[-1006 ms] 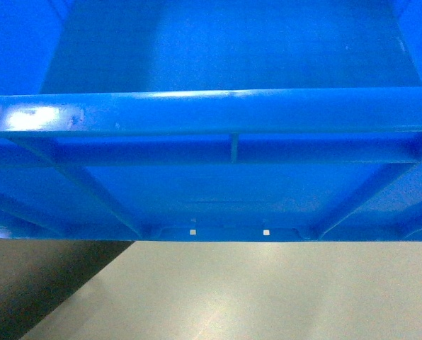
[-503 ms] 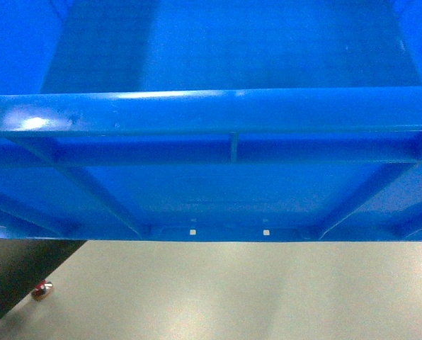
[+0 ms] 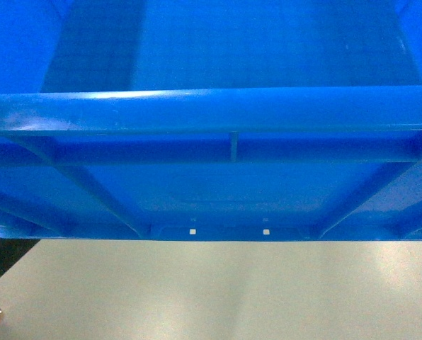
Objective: Place box next to blue box on left shelf
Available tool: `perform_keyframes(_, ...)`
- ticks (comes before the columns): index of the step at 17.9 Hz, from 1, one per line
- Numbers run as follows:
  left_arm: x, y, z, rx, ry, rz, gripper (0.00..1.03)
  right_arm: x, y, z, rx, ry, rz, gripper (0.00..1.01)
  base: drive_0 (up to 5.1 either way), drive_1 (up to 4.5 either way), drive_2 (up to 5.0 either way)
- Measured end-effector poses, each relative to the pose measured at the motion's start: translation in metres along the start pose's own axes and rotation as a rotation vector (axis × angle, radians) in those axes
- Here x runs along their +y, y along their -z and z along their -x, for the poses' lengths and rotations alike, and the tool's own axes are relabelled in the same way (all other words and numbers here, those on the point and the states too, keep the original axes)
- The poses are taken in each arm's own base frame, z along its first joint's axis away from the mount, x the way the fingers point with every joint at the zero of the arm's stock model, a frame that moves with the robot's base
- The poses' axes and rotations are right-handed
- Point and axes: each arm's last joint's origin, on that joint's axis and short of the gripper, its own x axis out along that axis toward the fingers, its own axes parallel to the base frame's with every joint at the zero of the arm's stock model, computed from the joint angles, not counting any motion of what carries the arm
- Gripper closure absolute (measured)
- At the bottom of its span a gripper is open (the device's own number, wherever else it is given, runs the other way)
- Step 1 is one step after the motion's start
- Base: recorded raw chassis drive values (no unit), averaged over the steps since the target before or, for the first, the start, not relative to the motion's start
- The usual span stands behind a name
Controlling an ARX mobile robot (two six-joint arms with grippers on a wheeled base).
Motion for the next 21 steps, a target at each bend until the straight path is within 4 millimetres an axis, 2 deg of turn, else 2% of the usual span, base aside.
perform_keyframes(21,-0.0001,0.0000,0.0005,0.002,0.000,-0.004,0.85,-0.0001,0.0003,0.0001,0.003,0.001,0.002,0.93,-1.6,-1.62,-1.6)
